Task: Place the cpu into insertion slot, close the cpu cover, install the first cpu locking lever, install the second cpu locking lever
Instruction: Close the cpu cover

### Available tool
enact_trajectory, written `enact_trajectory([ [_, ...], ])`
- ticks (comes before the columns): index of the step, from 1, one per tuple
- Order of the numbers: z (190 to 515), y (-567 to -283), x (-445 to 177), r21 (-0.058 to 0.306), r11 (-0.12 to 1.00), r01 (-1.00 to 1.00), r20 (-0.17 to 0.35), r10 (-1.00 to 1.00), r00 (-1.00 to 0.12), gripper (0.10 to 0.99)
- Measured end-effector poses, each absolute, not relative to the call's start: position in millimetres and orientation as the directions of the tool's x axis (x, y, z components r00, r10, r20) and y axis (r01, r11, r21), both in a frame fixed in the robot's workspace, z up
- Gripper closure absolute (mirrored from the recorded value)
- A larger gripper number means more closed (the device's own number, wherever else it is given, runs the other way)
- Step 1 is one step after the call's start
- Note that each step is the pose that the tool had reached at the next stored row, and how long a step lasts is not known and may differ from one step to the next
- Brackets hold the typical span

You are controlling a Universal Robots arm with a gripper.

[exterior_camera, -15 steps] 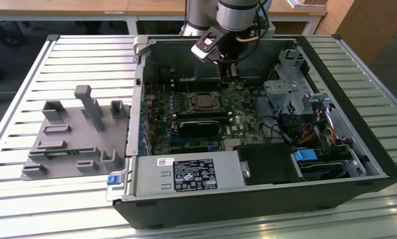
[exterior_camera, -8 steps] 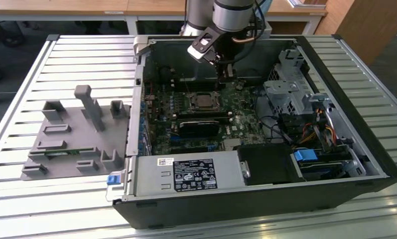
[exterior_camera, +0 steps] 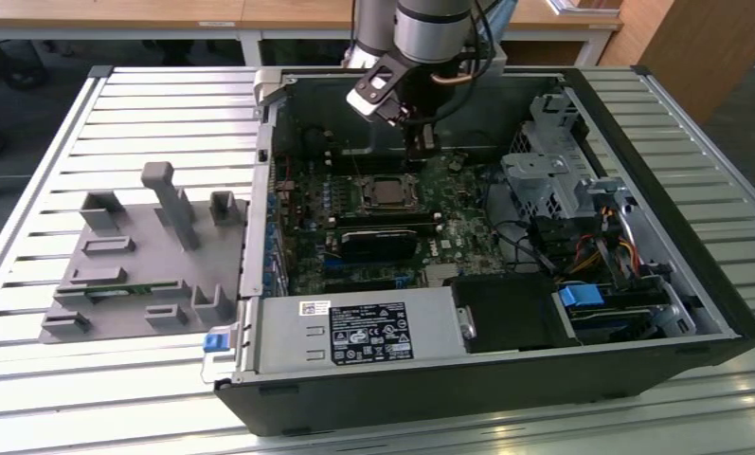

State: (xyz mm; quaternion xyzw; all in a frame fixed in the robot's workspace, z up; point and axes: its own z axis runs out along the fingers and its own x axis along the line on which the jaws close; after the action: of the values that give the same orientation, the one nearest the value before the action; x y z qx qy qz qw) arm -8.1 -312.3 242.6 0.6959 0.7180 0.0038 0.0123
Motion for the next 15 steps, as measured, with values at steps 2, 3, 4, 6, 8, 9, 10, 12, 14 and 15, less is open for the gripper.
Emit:
enact_trajectory([
  [2, 241, -312, -12, 0.022, 0.031, 0.999, -0.013, 0.999, -0.031, 0.980],
  [3, 240, -312, -14, 0.022, 0.031, 0.999, -0.013, 0.999, -0.031, 0.980],
  [4, 239, -312, -14, 0.022, 0.031, 0.999, -0.013, 0.999, -0.031, 0.980],
  [6, 238, -312, -16, 0.022, 0.031, 0.999, -0.013, 0.999, -0.031, 0.980],
  [8, 237, -312, -18, 0.022, 0.031, 0.999, -0.013, 0.999, -0.031, 0.980],
  [9, 236, -312, -19, 0.023, 0.031, 0.999, -0.013, 0.999, -0.031, 0.980],
  [10, 235, -312, -21, 0.023, 0.031, 0.999, -0.013, 0.999, -0.031, 0.980],
  [12, 234, -312, -25, 0.022, 0.031, 0.999, -0.013, 0.999, -0.031, 0.980],
  [14, 232, -312, -29, 0.022, 0.031, 0.999, -0.013, 0.999, -0.031, 0.980],
  [15, 232, -312, -31, 0.023, 0.031, 0.999, -0.013, 0.999, -0.031, 0.980],
])
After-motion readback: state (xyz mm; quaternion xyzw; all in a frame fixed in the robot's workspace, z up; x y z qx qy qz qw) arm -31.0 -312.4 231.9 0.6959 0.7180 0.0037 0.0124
